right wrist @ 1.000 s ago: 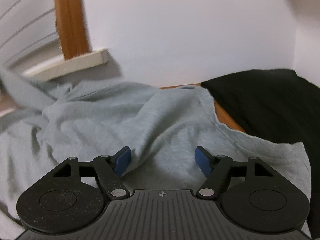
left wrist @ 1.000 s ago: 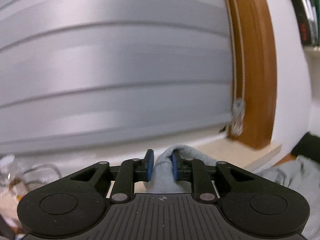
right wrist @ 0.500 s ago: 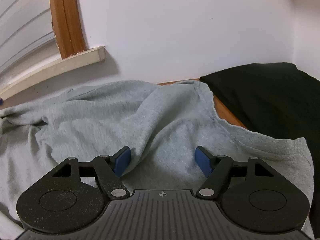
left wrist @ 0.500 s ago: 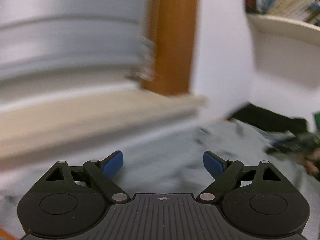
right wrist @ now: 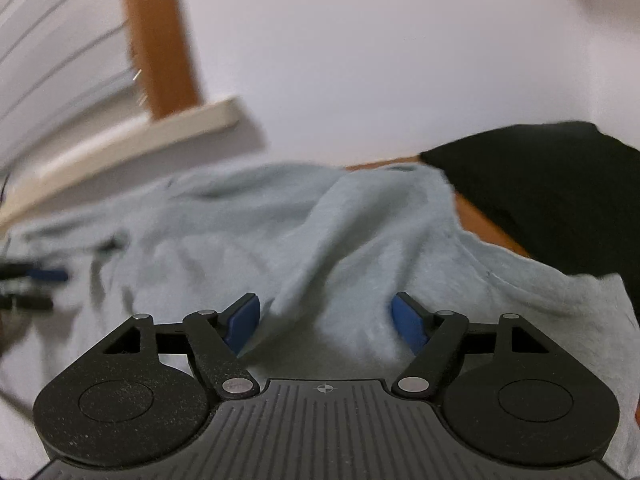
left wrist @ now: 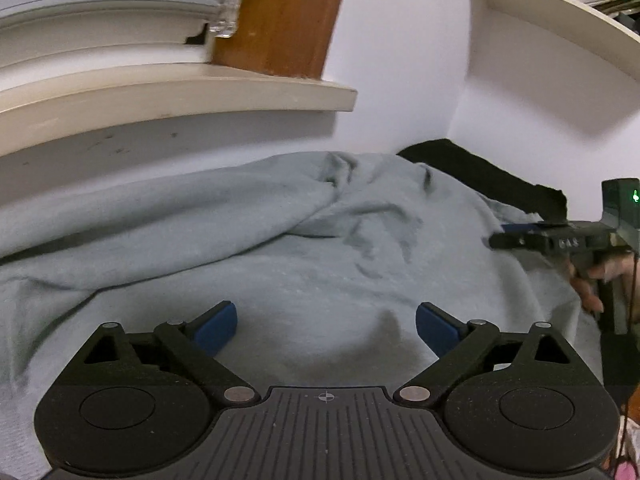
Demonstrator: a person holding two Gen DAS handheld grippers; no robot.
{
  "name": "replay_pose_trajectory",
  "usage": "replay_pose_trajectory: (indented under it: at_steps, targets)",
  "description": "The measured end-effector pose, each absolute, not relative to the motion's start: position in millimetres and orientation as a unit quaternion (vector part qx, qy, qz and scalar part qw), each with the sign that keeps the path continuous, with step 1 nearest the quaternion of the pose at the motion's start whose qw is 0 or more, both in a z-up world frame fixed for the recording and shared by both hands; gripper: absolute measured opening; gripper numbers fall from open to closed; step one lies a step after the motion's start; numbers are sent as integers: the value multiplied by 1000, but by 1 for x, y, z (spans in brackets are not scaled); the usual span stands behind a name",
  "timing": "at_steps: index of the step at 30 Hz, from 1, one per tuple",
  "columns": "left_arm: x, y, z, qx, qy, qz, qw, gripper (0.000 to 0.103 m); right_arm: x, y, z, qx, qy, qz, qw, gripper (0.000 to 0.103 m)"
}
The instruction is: Fold clothes
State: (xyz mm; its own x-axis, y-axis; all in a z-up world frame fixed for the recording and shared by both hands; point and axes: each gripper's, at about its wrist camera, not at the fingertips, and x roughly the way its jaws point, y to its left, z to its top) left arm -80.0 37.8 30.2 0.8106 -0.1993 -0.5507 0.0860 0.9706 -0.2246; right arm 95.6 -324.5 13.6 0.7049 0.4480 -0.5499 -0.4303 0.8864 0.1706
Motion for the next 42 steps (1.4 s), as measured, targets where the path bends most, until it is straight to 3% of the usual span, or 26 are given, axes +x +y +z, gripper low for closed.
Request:
replay_pose_trajectory:
  at_steps: [4,9,12,23,29,30,33,37,40,42]
  targets:
    - [-86,40,33,-86,296,-68,949,99,108,-329,27,14,324,263,909,76]
    - [-76,42,39,-68,280,-49,956,102,161,-357,59,33,306,195,931,58]
    - [-70,50,39,-75,271,-37,959,103,203,-363,61,34,321,162,932,52]
    - [-70,66,41,-113,271,-37,955,103,274,-345,34,54,369,154,915,47]
    - [-71,64,41,-105,274,-36,955,103,279,-343,27,74,374,164,910,22]
    - [-70,63,41,-104,275,-35,955,103,279,-343,26,77,375,166,909,13]
    - [-71,63,41,-104,276,-34,955,103,270,-353,37,100,339,163,921,5]
    - [-71,62,42,-101,278,-33,955,103,251,-400,64,188,260,96,942,6]
    - [-71,60,42,-97,280,-33,954,103,247,-399,66,140,290,100,942,20]
    - [-72,60,42,-98,281,-31,954,103,240,-400,69,107,302,106,941,51]
